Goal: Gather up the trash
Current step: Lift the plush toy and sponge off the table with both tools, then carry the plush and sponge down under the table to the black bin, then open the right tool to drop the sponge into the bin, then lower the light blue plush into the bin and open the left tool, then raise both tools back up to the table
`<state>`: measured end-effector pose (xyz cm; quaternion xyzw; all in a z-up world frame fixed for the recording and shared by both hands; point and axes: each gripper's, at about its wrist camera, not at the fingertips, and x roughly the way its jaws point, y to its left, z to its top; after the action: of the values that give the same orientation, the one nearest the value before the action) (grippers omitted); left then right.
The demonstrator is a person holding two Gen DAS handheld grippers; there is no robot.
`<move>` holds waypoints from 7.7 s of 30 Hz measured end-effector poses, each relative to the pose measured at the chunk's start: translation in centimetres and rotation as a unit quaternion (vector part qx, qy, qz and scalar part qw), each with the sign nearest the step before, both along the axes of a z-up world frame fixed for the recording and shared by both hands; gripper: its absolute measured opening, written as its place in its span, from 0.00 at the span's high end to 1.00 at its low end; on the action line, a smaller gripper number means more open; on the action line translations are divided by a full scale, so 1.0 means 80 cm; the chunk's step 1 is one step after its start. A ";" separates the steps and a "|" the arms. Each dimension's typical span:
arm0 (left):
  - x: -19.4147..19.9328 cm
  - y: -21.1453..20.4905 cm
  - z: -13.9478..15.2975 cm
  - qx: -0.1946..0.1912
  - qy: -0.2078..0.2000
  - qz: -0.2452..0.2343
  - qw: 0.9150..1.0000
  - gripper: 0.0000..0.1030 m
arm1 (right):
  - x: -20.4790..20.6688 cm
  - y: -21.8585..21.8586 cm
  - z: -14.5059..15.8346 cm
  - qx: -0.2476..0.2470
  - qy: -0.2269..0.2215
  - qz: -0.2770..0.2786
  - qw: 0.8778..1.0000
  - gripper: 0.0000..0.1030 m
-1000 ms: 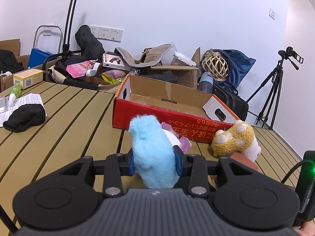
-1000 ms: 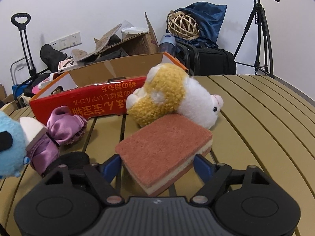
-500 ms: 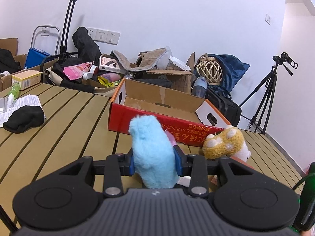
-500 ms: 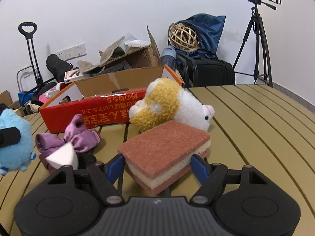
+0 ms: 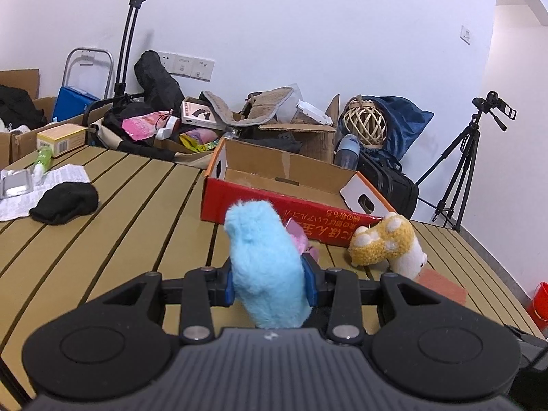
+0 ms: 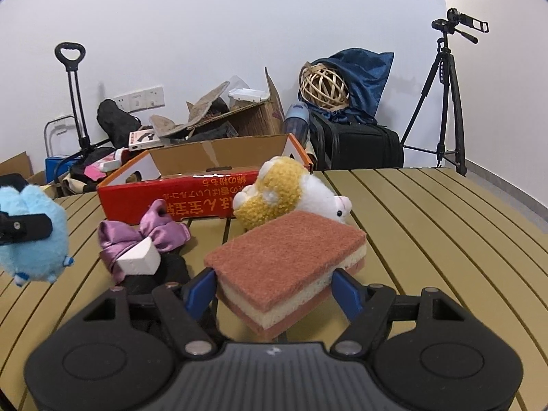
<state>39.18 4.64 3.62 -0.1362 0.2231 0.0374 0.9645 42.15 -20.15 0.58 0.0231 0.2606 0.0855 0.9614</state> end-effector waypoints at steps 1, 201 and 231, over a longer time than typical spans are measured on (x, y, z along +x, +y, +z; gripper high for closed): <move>-0.005 0.001 0.000 -0.001 0.001 0.000 1.000 0.64 | -0.008 -0.002 0.002 0.000 -0.003 0.001 1.000 0.29; -0.126 -0.053 -0.283 0.005 0.411 -0.028 0.911 0.64 | -0.233 -0.063 -0.186 -0.033 0.203 -0.050 0.977 0.00; -0.129 -0.028 -0.276 0.015 0.441 0.019 0.897 0.00 | -0.223 -0.052 -0.193 -0.036 0.210 -0.044 0.976 0.00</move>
<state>28.87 2.42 -18.46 -0.0958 0.6219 0.1157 0.7685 24.28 -24.35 -14.82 0.0173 0.4584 0.0273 0.8882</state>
